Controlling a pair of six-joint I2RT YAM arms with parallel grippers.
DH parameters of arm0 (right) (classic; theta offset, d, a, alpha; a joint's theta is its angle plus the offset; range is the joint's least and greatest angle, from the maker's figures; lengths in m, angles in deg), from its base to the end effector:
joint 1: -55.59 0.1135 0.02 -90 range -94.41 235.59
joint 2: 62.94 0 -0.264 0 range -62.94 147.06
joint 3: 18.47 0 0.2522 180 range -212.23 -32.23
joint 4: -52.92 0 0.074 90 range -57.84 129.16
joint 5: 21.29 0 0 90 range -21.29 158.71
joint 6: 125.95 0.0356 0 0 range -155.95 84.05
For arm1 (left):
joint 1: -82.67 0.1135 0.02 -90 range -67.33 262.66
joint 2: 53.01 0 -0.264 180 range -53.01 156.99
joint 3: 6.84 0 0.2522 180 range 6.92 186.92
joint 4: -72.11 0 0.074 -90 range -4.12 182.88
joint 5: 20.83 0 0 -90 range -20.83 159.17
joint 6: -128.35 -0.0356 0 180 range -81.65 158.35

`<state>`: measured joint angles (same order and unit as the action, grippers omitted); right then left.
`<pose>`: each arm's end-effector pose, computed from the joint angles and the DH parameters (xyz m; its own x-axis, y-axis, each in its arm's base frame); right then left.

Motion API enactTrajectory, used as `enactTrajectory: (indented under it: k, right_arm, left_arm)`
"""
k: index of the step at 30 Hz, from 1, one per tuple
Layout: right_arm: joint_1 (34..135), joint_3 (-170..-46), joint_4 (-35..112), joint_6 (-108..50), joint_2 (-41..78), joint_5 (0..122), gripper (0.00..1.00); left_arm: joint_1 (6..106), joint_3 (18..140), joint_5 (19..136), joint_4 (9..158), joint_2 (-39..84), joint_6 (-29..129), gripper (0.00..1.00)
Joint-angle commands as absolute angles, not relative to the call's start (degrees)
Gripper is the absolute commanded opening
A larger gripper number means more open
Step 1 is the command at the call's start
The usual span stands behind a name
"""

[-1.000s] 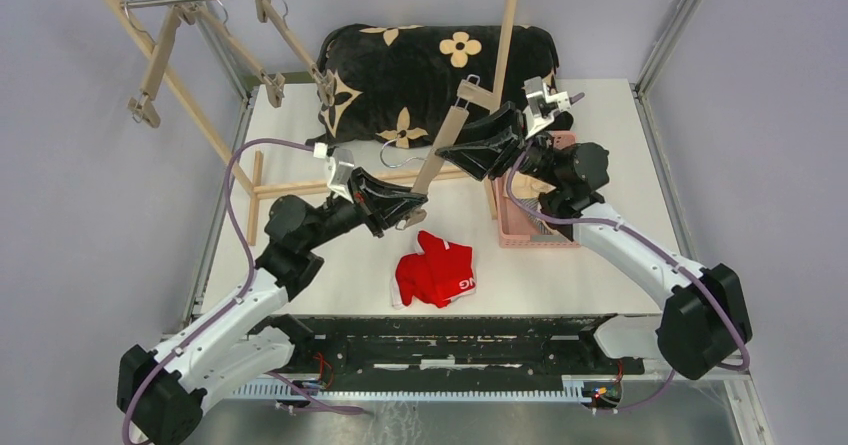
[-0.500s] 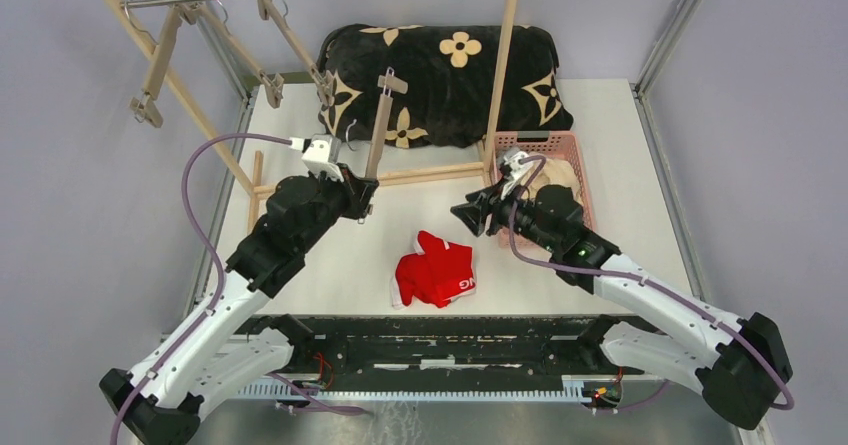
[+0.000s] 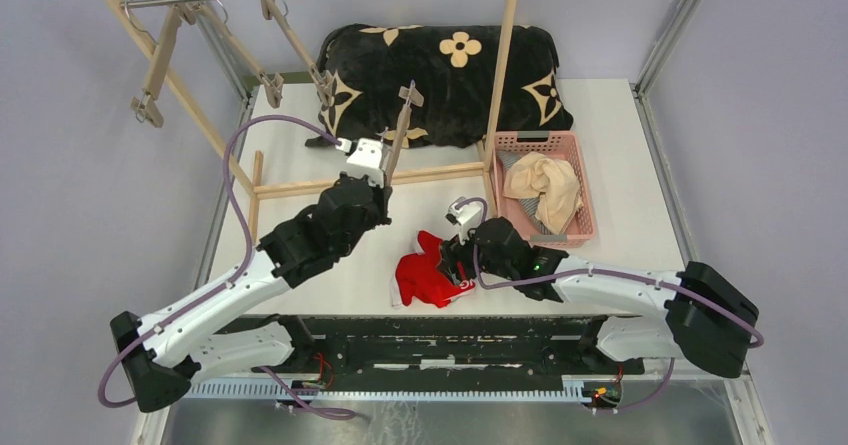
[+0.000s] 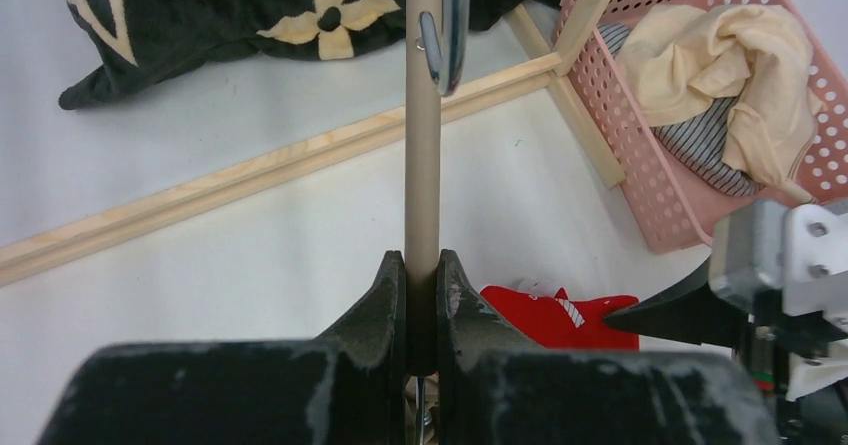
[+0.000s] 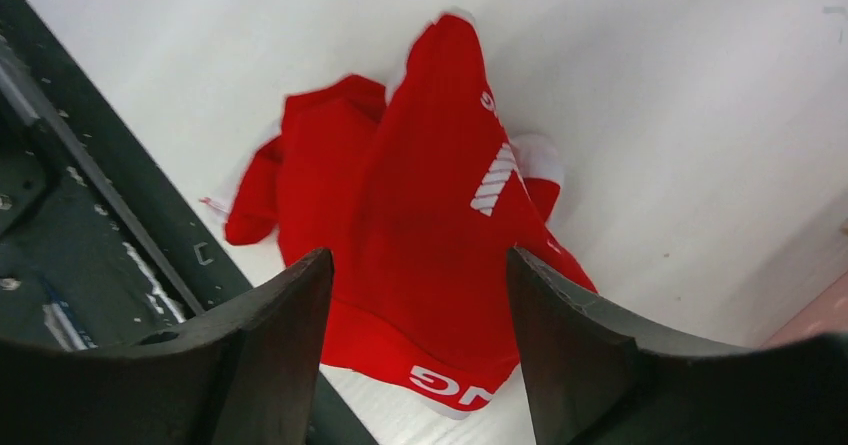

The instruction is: Remove the underwear clipped to the hanger

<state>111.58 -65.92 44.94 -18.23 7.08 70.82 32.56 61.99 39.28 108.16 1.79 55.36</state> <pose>0.1449 0.2123 0.2091 -0.5175 -0.2232 -0.8260 -0.6856 0.6857 0.2443 0.1481 -0.1495 0.3511 -0.3379 0.0087 -0.9412 0.2825 0.9548 -0.0925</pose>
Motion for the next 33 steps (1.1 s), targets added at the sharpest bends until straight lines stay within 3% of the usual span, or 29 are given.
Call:
enactTrajectory:
  k: [1,6,9,12,13,18,28,33]
  right_arm:
    - [111.86,-64.23,50.77,-16.18,10.19,73.29,0.73]
    - [111.93,-64.56,52.93,-15.78,15.19,74.29,0.82]
    - [111.91,-66.27,52.44,-15.15,19.98,75.18,0.74]
    - [111.9,-67.43,50.82,-13.15,24.09,78.77,0.11]
    - [111.88,-67.48,50.3,-12.54,24.3,80.48,0.02]
    - [112.81,-67.06,48.55,-13.33,18.56,82.11,0.01]
    - [116.93,-72.82,38.98,-20.41,-1.91,99.09,0.01]
    - [116.87,-77.65,37.13,-26.95,-8.79,113.06,0.01]
  left_arm:
    - [29.47,65.87,30.84,105.07,3.81,52.31,0.03]
    - [28.35,67.81,31.71,104.23,4.78,52.35,0.03]
    - [28.27,67.52,35.77,100.52,3.96,51.92,0.03]
    - [28.29,68.8,38.24,98.58,3.79,50.94,0.03]
    - [28.28,69.68,38.66,98.46,4.13,50.59,0.03]
    - [28.33,74.01,39.93,97.22,6.09,48.04,0.03]
    - [29.88,90.42,36.52,100.33,16.79,41.71,0.03]
    - [35.76,98.38,42.33,105.38,22.19,43.46,0.03]
